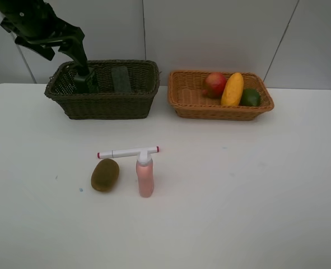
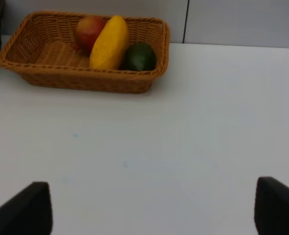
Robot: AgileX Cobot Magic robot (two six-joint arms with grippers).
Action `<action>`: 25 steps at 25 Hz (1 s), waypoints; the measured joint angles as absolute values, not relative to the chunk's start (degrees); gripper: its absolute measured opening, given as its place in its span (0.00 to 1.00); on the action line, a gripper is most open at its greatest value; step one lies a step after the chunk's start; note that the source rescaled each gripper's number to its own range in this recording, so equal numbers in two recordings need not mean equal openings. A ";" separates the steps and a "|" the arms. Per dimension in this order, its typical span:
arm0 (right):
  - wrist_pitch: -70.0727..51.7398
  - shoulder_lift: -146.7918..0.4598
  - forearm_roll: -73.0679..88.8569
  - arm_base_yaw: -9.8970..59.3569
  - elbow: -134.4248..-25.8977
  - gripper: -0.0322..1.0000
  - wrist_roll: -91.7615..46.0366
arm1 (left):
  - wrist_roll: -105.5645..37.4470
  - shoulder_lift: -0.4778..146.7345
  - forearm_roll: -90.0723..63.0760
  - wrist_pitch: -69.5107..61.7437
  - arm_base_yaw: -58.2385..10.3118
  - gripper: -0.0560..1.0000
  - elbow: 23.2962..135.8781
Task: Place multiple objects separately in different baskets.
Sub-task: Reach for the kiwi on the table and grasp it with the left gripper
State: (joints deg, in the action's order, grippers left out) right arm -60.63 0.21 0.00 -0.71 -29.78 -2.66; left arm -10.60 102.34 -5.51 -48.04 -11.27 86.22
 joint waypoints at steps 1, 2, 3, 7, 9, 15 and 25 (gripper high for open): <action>-60.63 0.21 0.00 -0.71 -29.78 1.00 -2.66 | -9.43 101.67 -5.38 -49.52 -11.79 1.00 86.22; -60.63 0.21 0.00 -0.71 -29.78 1.00 -2.66 | -8.05 100.97 -5.38 -50.70 -12.46 1.00 86.22; -60.63 0.21 0.00 -0.71 -29.78 1.00 -2.66 | -6.69 100.45 -5.23 -51.93 -13.12 1.00 86.22; -60.63 0.21 0.00 -0.71 -29.78 1.00 -2.66 | -1.89 98.56 -5.23 -56.71 -15.65 1.00 86.22; -60.63 0.21 0.00 -0.71 -29.78 1.00 -2.66 | 0.31 98.23 -5.23 -59.26 -16.89 1.00 86.22; -60.63 0.21 0.00 -0.71 -29.78 1.00 -2.66 | 5.29 98.11 -5.23 -61.49 -20.78 1.00 82.67; -60.63 0.21 0.00 -0.71 -29.78 1.00 -2.66 | 10.59 98.11 -5.17 -59.35 -26.05 1.00 73.62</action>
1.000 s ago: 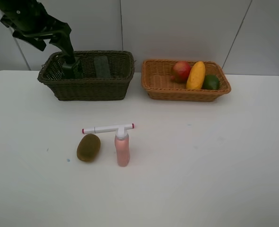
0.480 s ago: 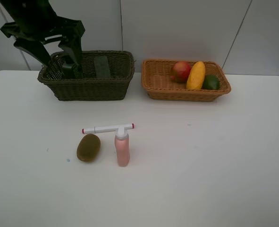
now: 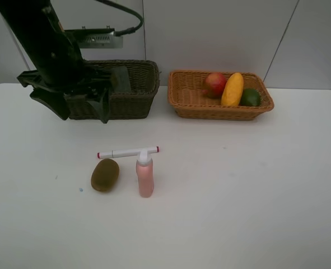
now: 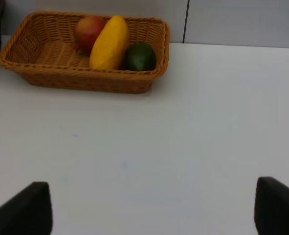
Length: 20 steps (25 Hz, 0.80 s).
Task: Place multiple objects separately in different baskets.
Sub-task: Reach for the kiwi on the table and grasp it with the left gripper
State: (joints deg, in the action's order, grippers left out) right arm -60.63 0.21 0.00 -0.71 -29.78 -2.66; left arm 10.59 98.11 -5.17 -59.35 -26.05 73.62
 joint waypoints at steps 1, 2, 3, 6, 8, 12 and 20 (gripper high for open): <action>-60.63 0.21 0.00 -0.71 -29.78 1.00 -2.66 | 10.86 98.11 -5.17 -58.58 -26.23 1.00 72.58; -60.63 0.21 0.00 -0.71 -29.78 1.00 -2.66 | 10.98 98.11 -5.17 -57.49 -26.42 1.00 71.45; -60.63 0.21 0.00 -0.71 -29.78 1.00 -2.66 | 11.05 98.11 -5.17 -56.43 -26.53 1.00 70.30; -60.63 0.21 0.00 -0.71 -29.78 1.00 -2.66 | 11.10 98.11 -5.29 -53.14 -26.53 1.00 66.95; -60.63 0.21 0.00 -0.71 -29.78 1.00 -2.66 | 11.10 98.11 -5.46 -51.43 -26.53 1.00 64.99; -60.63 0.21 0.00 -0.71 -29.78 1.00 -2.66 | 11.12 98.22 -7.11 -47.88 -26.60 1.00 61.39; -60.63 0.21 0.00 -0.71 -29.78 1.00 -2.66 | 11.12 103.29 -8.82 -44.42 -28.56 1.00 60.55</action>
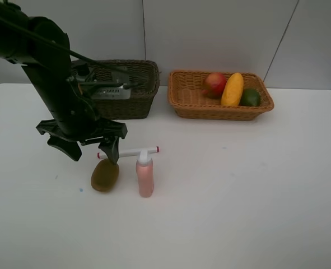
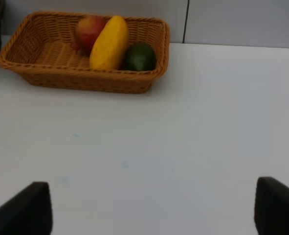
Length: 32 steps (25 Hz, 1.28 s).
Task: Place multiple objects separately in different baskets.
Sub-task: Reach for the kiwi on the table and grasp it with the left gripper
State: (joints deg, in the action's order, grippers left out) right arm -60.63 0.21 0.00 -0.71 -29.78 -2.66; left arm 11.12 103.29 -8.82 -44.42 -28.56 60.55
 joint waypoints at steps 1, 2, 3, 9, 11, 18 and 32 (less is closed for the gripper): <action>-60.63 0.21 0.00 -0.71 -29.78 1.00 -2.66 | 11.12 103.93 -9.14 -44.00 -28.77 1.00 60.55; -60.63 0.21 0.00 -0.71 -29.78 1.00 -2.66 | 11.12 104.71 -9.29 -43.83 -28.95 1.00 60.55; -60.63 0.21 0.00 -0.71 -29.78 1.00 -2.66 | 11.12 105.51 -9.33 -43.62 -29.09 1.00 60.55; -60.63 0.21 0.00 -0.71 -29.78 1.00 -2.66 | 11.12 110.07 -9.51 -42.54 -29.21 1.00 60.55; -60.63 0.21 0.00 -0.71 -29.78 1.00 -2.66 | 11.12 111.23 -9.51 -41.67 -29.21 1.00 60.55; -60.63 0.21 0.00 -0.71 -29.78 1.00 -2.66 | 11.12 113.48 -9.51 -39.26 -29.21 1.00 60.55; -60.63 0.21 0.00 -0.71 -29.78 1.00 -2.66 | 11.12 114.71 -9.56 -39.38 -29.21 0.64 60.55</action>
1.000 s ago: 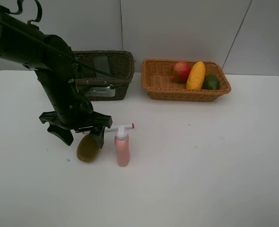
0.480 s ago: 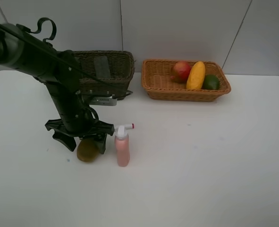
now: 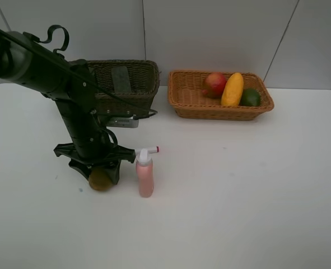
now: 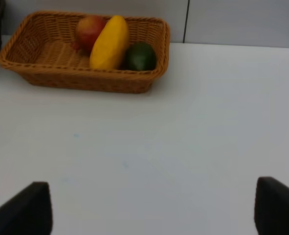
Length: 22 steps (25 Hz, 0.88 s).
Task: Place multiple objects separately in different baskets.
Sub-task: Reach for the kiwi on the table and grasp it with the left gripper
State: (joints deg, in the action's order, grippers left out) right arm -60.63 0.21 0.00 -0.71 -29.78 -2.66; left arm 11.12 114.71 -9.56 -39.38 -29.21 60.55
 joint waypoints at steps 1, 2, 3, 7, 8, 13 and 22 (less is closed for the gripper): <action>-60.63 0.21 0.00 -0.71 -29.78 1.00 -2.66 | 11.12 114.71 -9.56 -39.51 -29.21 0.64 60.55; -60.63 0.21 0.00 -0.71 -29.78 1.00 -2.66 | 11.12 114.71 -9.56 -39.53 -29.21 0.64 60.55; -60.63 0.21 0.00 -0.71 -29.78 1.00 -2.66 | 11.12 114.71 -9.56 -39.53 -29.21 0.64 60.55; -60.63 0.21 0.00 -0.71 -29.78 1.00 -2.66 | 11.12 114.71 -9.77 -39.53 -29.21 0.64 60.55; -60.63 0.21 0.00 -0.71 -29.78 1.00 -2.66 | 11.12 114.71 -9.96 -39.53 -29.21 0.64 60.55; -60.63 0.21 0.00 -0.71 -29.78 1.00 -2.66 | 11.12 114.71 -10.42 -39.53 -29.21 0.64 60.55; -60.63 0.21 0.00 -0.71 -29.78 1.00 -2.66 | 11.12 114.71 -10.48 -39.53 -29.21 0.64 60.55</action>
